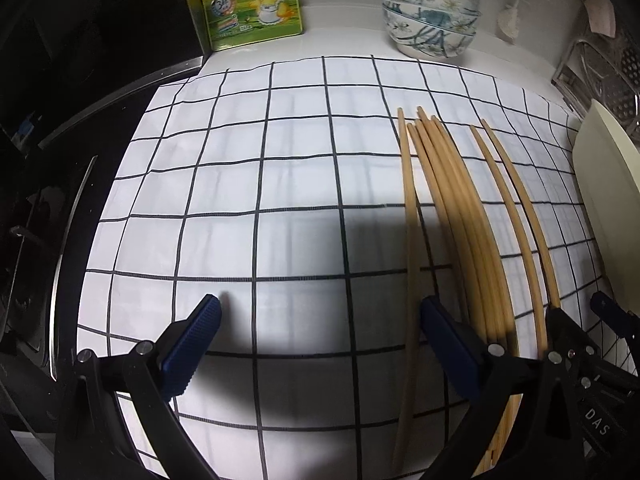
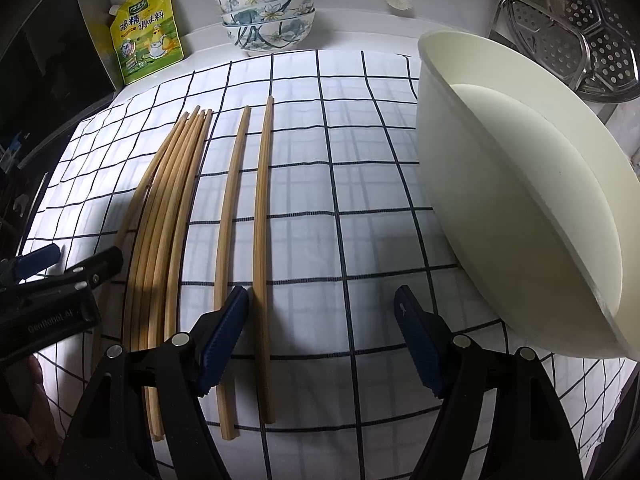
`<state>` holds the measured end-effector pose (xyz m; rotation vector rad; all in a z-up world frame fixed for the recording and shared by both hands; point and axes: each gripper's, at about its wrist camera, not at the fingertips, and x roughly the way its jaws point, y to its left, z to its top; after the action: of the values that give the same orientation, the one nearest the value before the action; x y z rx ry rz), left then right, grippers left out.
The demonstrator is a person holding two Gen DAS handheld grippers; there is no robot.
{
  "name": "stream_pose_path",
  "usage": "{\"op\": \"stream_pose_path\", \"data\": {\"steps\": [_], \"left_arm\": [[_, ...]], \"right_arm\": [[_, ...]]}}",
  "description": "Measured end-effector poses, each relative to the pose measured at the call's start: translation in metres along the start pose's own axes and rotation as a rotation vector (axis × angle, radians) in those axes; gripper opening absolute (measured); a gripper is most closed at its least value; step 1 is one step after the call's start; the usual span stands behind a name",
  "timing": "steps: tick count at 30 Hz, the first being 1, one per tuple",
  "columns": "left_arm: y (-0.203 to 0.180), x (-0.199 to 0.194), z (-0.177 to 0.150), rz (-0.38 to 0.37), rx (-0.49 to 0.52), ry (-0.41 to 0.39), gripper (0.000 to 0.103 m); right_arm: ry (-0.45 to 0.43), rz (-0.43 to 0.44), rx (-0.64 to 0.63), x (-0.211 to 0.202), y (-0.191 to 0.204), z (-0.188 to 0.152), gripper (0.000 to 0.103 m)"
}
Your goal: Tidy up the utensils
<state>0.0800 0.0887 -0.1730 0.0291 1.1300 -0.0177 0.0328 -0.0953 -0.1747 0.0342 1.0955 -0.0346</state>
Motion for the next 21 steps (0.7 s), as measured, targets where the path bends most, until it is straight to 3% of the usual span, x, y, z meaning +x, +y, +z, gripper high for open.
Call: {"op": "stream_pose_path", "data": {"steps": [4, 7, 13, 15, 21], "left_arm": [[-0.005, 0.003, 0.008, -0.014, 0.009, -0.014, 0.094], [-0.011, 0.002, 0.013, -0.026, 0.019, -0.026, 0.079], [-0.023, -0.004, 0.014, -0.06, 0.07, -0.032, 0.035], [-0.023, -0.005, 0.015, -0.081, 0.069, -0.017, 0.007], [-0.016, -0.006, 0.015, -0.145, 0.048, 0.03, 0.007]], "right_arm": [[-0.018, -0.011, -0.013, 0.003, 0.004, 0.004, 0.072], [-0.04, -0.024, -0.042, 0.005, 0.009, 0.007, 0.07], [-0.057, 0.018, -0.117, 0.003, 0.025, 0.009, 0.029], [-0.046, 0.032, -0.138, 0.003, 0.029, 0.01, 0.006], [-0.019, 0.065, -0.085, 0.0, 0.021, 0.012, 0.006]]}}
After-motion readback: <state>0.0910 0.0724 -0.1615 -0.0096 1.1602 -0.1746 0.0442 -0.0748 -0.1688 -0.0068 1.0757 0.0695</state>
